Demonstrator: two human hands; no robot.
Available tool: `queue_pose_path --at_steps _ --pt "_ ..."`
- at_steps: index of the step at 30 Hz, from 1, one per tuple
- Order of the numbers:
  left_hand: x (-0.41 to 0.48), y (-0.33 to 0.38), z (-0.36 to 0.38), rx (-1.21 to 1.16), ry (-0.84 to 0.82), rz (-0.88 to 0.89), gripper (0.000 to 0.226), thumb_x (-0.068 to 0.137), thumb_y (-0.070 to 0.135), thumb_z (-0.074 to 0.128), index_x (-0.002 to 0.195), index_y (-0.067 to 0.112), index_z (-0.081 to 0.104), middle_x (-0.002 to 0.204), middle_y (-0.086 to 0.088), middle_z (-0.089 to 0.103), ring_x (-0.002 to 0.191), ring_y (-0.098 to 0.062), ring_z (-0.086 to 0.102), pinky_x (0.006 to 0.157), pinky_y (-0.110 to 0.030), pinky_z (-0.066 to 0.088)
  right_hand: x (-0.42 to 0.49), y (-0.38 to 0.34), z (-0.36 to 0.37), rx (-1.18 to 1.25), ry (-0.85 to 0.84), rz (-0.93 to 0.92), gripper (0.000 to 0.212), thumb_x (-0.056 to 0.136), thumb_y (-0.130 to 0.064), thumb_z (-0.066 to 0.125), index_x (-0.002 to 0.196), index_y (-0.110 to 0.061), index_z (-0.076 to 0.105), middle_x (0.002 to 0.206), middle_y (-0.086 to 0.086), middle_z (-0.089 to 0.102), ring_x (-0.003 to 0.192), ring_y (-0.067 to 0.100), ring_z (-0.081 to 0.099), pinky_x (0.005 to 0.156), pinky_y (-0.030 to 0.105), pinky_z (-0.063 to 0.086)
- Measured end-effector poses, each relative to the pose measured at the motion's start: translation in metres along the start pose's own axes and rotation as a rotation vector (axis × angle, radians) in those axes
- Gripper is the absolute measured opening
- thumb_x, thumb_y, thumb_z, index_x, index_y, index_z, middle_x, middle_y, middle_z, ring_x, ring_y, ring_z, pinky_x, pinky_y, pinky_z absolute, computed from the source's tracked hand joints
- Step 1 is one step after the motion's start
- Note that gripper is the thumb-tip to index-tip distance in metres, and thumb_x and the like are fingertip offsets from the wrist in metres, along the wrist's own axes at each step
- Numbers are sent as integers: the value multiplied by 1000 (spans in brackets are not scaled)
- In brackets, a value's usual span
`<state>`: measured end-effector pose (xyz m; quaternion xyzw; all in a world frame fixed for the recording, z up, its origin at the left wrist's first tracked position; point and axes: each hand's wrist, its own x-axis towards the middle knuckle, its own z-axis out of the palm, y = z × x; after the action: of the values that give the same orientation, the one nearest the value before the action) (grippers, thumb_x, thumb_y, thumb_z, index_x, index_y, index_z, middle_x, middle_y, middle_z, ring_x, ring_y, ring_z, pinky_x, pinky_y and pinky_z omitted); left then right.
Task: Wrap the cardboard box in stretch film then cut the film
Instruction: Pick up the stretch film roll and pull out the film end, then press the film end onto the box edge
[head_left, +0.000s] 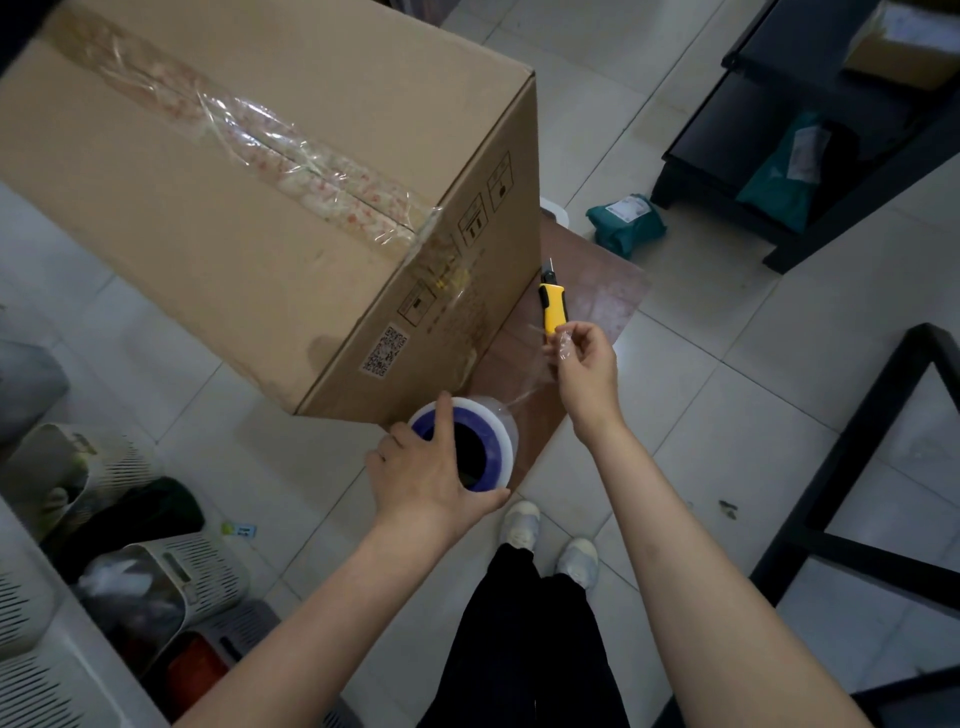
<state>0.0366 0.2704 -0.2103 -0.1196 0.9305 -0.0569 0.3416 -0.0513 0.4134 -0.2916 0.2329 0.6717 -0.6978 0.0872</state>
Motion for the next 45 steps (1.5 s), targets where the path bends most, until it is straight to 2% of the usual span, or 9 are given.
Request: queue_pose_path --at_steps 8,12,16,19,24,28,33,38,45 --pt "-5 -1 5 -241 -50 -201 120 61 88 45 144 14 0 126 -21 51 112 -34 52 85 -39 41 12 -9 15 27 -12 -11 13 100 -2 43 97 -10 53 99 7 61 76 4 61 79 21 51" --pt "-8 -5 -11 -174 -102 -132 126 62 91 42 149 12 -3 137 -24 40 123 -36 45 93 -39 42 18 -16 16 89 -60 24 16 96 -2 54 86 -14 58 87 4 62 81 14 61 87 31 53" --pt "-18 -9 -33 -10 31 83 123 67 81 54 150 14 -8 137 -21 37 122 -34 42 92 -37 41 22 -20 9 104 -57 39 5 95 -4 58 95 -1 61 81 3 62 75 13 62 74 24 53" --pt "-11 -4 -40 83 119 305 126 69 64 70 149 10 -11 146 -19 21 134 -33 25 101 -37 35 22 -24 8 156 -27 78 14 96 -6 56 107 3 60 81 4 62 71 11 62 69 21 53" --pt "16 -12 -28 73 -89 480 137 67 42 82 145 16 -28 154 -17 -29 144 -33 -19 117 -41 6 20 -25 8 271 -31 128 4 99 -5 51 96 -3 54 88 9 63 76 14 62 72 18 54" --pt "20 -27 -12 2 15 558 132 65 30 82 148 19 -20 155 -11 3 143 -30 2 115 -39 14 22 -18 6 238 -43 120 11 98 -4 52 108 0 54 105 17 64 93 20 64 96 33 51" --pt "9 -26 7 -11 189 458 126 61 57 68 150 10 -6 144 -16 28 131 -33 27 109 -39 25 29 -16 18 269 -19 83 15 97 -4 53 85 -10 58 86 3 66 80 11 63 78 21 52" --pt "-8 -26 25 -139 146 98 124 53 79 51 146 12 6 133 -20 35 119 -36 38 99 -39 31 42 -16 34 362 -6 70 19 96 -2 54 81 -12 58 82 5 63 72 4 64 81 19 52" --pt "-14 -30 28 -202 159 -89 124 48 77 65 142 8 22 123 -21 47 109 -38 48 90 -41 39 58 -17 50 564 -14 155 21 97 2 50 80 -9 56 75 4 58 69 9 58 76 21 51"
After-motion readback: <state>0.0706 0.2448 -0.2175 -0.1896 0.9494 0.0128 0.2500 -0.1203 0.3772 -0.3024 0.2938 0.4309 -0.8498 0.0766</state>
